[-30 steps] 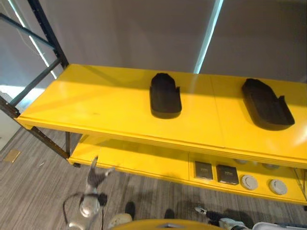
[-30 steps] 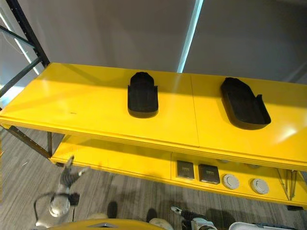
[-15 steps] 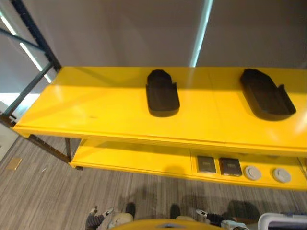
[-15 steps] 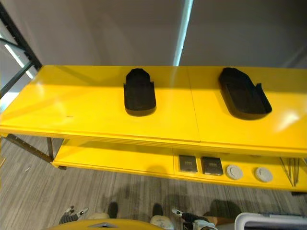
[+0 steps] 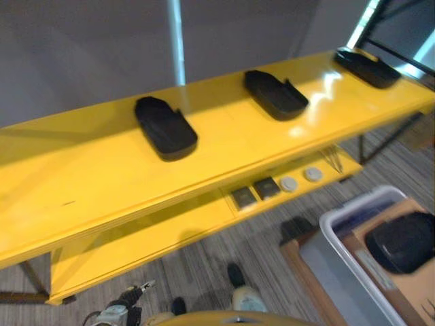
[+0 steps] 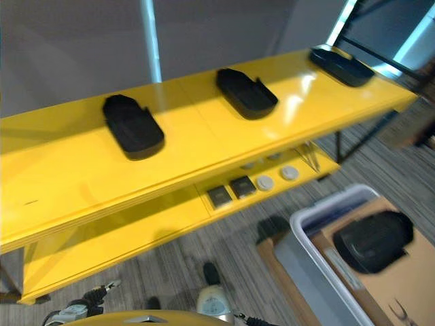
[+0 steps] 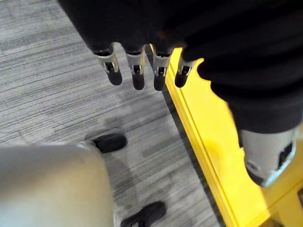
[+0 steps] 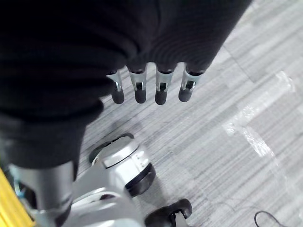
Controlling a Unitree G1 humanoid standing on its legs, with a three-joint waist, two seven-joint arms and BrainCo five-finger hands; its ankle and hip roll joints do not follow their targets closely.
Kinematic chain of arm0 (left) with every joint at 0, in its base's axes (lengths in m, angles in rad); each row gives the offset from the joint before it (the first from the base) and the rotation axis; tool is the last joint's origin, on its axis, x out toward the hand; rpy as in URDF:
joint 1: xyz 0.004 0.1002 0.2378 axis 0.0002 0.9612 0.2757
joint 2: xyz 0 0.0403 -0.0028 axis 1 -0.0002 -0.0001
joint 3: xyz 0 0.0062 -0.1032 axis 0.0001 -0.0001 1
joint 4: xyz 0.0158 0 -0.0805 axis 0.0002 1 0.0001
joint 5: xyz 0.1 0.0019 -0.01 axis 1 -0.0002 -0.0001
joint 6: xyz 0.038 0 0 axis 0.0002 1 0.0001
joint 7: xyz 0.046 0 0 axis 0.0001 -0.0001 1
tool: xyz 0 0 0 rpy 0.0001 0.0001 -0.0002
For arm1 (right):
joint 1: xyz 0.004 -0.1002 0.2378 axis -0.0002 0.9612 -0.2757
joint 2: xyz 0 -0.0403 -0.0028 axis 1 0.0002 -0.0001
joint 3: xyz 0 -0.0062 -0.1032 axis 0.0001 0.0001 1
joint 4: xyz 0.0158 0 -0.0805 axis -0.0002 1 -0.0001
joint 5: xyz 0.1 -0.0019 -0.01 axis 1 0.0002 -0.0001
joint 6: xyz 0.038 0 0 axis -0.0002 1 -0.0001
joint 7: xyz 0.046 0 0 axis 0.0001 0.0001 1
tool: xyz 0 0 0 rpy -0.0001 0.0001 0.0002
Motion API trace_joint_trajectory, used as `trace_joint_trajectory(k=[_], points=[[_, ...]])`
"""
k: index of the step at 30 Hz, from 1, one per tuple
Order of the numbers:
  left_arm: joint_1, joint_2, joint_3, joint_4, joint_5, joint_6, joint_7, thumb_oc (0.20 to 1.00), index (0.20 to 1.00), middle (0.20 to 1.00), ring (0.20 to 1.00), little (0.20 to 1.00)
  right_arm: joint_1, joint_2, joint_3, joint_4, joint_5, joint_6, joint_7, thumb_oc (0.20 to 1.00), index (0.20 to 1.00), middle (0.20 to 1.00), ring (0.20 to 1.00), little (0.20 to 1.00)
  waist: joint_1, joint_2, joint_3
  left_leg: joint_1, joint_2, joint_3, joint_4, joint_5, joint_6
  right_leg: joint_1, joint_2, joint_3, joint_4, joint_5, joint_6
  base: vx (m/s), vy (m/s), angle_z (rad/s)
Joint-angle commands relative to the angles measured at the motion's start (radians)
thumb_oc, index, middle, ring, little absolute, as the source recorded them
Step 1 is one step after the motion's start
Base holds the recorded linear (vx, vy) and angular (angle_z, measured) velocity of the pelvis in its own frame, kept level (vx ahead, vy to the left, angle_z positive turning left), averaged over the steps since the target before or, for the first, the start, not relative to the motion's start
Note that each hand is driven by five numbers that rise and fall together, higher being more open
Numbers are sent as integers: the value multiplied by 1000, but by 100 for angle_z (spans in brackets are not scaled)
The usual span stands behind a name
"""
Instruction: Move parts from the plastic box to the shelf.
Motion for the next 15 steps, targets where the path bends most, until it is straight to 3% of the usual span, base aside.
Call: trace_joint_trajectory(k=[1,4,7,10,15], points=[[-11,-14,35,18,4,16,21,1000,1000,1000,1000,1000,-37,-53,12,18,-23,-13,-6,1000,1000,1000,1000,1000,31,93,42,-55,69,-94,19,-15,32,43,51,-163,50,-8,-25,-72,-48,-88],[-27,-8,69,29,8,39,19,1000,1000,1000,1000,1000,-14,-34,-3,29,-28,-17,-12,1000,1000,1000,1000,1000,33,87,40,-51,100,9,21,-17,23,36,-17,-253,43,13,3,-69,-140,-99],[-37,-16,68,27,17,44,18,1000,1000,1000,1000,1000,-8,-25,-14,39,-43,-27,-7,1000,1000,1000,1000,1000,32,82,40,-46,120,52,38,-32,18,32,-52,-283,37,31,11,-20,-195,-96],[-38,-25,64,8,12,34,17,1000,1000,1000,1000,1000,-12,-14,-9,34,-105,-48,9,1000,1000,1000,1000,1000,49,77,45,-37,159,127,52,-44,1,26,-104,-382,32,50,25,-33,-297,-61],[-40,-29,43,-24,38,-23,99,1000,1000,1000,1000,1000,-20,-16,17,23,-72,-61,7,1000,1000,1000,1000,1000,60,81,39,-21,205,140,41,-26,-26,63,-89,-430,-3,22,23,16,-294,-58]])
